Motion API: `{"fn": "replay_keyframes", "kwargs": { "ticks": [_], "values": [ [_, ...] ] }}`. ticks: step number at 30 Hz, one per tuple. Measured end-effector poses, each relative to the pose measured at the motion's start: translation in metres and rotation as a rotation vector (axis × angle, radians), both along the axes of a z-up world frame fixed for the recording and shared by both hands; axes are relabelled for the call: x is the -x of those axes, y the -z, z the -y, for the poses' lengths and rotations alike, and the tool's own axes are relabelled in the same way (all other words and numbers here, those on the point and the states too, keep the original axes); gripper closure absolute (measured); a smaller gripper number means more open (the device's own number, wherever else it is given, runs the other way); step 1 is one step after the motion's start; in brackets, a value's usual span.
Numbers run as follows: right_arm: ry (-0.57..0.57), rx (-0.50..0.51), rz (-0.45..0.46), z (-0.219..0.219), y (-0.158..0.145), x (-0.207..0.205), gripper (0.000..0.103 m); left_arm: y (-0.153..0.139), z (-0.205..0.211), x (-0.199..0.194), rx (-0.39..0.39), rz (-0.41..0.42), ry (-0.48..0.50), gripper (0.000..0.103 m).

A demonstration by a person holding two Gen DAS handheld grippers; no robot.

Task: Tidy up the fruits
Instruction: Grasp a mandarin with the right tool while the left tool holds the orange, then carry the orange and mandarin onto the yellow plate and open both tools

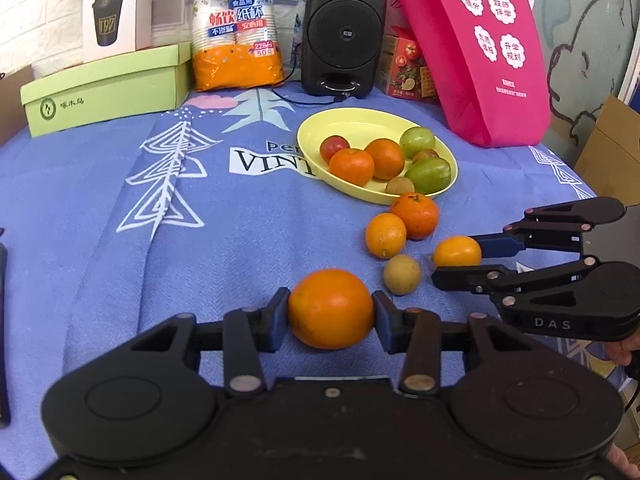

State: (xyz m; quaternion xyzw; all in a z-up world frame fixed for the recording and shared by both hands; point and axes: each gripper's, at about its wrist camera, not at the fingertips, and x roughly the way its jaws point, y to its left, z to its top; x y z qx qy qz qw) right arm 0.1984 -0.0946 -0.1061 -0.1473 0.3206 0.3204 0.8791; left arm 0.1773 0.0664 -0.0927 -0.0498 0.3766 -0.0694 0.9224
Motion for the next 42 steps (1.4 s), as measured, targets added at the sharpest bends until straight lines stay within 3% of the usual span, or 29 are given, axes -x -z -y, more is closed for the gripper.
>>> {"fn": "replay_keyframes", "kwargs": {
  "ticks": [8, 16, 23, 36, 38, 40, 42],
  "values": [
    [0.024, -0.014, 0.015, 0.016, -0.012, 0.012, 0.072, -0.022, 0.004, 0.000, -0.012, 0.043, 0.036, 0.060],
    [0.054, -0.022, 0.070, 0.029, -0.032, 0.001, 0.072, -0.048, 0.010, -0.030, -0.026, 0.096, 0.079, 0.060],
    [0.082, -0.045, 0.111, 0.026, -0.045, -0.038, 0.072, -0.053, 0.013, -0.096, -0.029, 0.098, 0.099, 0.060],
    [0.164, -0.007, 0.116, 0.002, -0.037, -0.125, 0.072, -0.025, 0.029, -0.229, -0.044, 0.006, 0.070, 0.059],
    [0.169, -0.014, 0.104, 0.003, -0.035, -0.134, 0.072, -0.020, 0.031, -0.237, -0.042, -0.006, 0.062, 0.052],
    [0.166, -0.020, 0.097, 0.002, -0.033, -0.142, 0.072, -0.020, 0.032, -0.239, -0.051, 0.009, 0.039, 0.028],
    [0.174, -0.029, 0.104, 0.003, -0.032, -0.145, 0.066, -0.025, 0.031, -0.235, -0.058, 0.033, 0.028, 0.023]
  ]
}}
